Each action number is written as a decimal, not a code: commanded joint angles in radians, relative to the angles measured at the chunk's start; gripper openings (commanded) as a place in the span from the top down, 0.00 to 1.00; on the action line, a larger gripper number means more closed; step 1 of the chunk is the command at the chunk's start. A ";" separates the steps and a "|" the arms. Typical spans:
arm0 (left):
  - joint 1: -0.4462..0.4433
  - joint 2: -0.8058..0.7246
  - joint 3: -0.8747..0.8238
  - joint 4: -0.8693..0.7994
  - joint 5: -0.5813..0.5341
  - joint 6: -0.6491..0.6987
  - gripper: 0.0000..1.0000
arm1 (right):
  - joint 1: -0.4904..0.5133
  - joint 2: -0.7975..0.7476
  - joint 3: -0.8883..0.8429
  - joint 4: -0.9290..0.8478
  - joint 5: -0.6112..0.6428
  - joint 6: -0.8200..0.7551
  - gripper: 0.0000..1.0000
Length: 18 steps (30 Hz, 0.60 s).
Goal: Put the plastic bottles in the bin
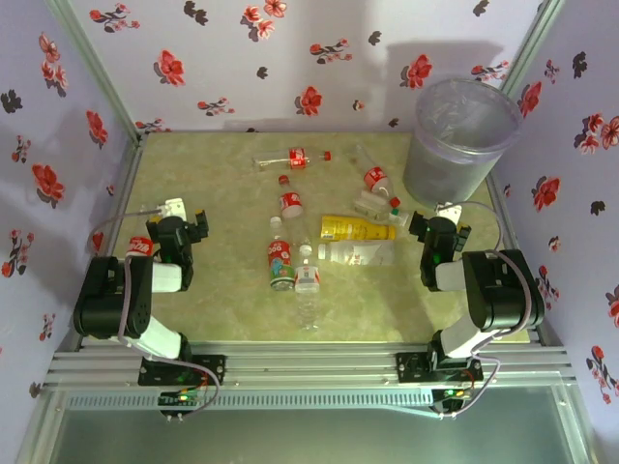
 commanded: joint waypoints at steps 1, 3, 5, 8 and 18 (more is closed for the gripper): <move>0.004 0.007 0.002 0.027 0.005 -0.004 0.00 | 0.004 -0.005 0.012 0.033 0.021 0.002 0.01; 0.004 0.007 0.003 0.027 0.007 -0.004 0.00 | 0.004 -0.005 0.012 0.032 0.021 0.002 0.01; 0.005 0.006 0.003 0.028 0.006 -0.004 0.00 | 0.004 -0.004 0.012 0.033 0.021 0.002 0.01; 0.004 0.007 0.003 0.027 0.005 -0.005 0.00 | 0.004 -0.005 0.011 0.033 0.021 0.002 0.01; 0.004 0.007 0.003 0.027 0.006 -0.004 0.00 | -0.022 -0.007 0.024 0.007 -0.034 0.016 0.01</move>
